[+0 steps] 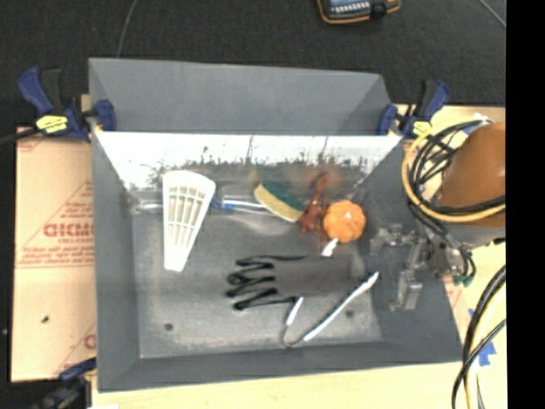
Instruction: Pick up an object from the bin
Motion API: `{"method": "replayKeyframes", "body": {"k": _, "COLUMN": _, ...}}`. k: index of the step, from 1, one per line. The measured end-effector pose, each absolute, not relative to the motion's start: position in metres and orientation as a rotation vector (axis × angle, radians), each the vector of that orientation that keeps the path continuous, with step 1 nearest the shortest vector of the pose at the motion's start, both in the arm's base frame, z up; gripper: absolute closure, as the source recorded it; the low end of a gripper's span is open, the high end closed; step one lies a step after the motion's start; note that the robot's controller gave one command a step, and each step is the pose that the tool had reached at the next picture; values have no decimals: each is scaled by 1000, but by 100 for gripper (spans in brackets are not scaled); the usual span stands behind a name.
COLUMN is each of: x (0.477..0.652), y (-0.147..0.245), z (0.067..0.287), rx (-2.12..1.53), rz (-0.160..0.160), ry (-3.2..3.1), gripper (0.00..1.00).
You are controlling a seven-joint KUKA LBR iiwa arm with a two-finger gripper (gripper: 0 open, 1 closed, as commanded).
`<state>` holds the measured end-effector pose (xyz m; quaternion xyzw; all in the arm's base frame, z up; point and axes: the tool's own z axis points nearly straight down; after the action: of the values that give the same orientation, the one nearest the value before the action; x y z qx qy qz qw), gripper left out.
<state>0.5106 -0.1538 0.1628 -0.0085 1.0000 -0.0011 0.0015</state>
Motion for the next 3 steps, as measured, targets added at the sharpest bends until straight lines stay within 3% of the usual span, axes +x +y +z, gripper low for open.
{"method": "replayKeyframes", "body": {"k": 1, "x": 511, "y": -154, "z": 163, "rx": -27, "rz": -4, "ry": 3138, "gripper": 0}}
{"method": "replayKeyframes", "body": {"k": 2, "x": 519, "y": -97, "z": 135, "rx": -243, "rz": -4, "ry": 3128, "gripper": 0}}
{"method": "replayKeyframes", "body": {"k": 3, "x": 496, "y": -70, "z": 122, "rx": -106, "rz": -5, "ry": 3135, "gripper": 0}}
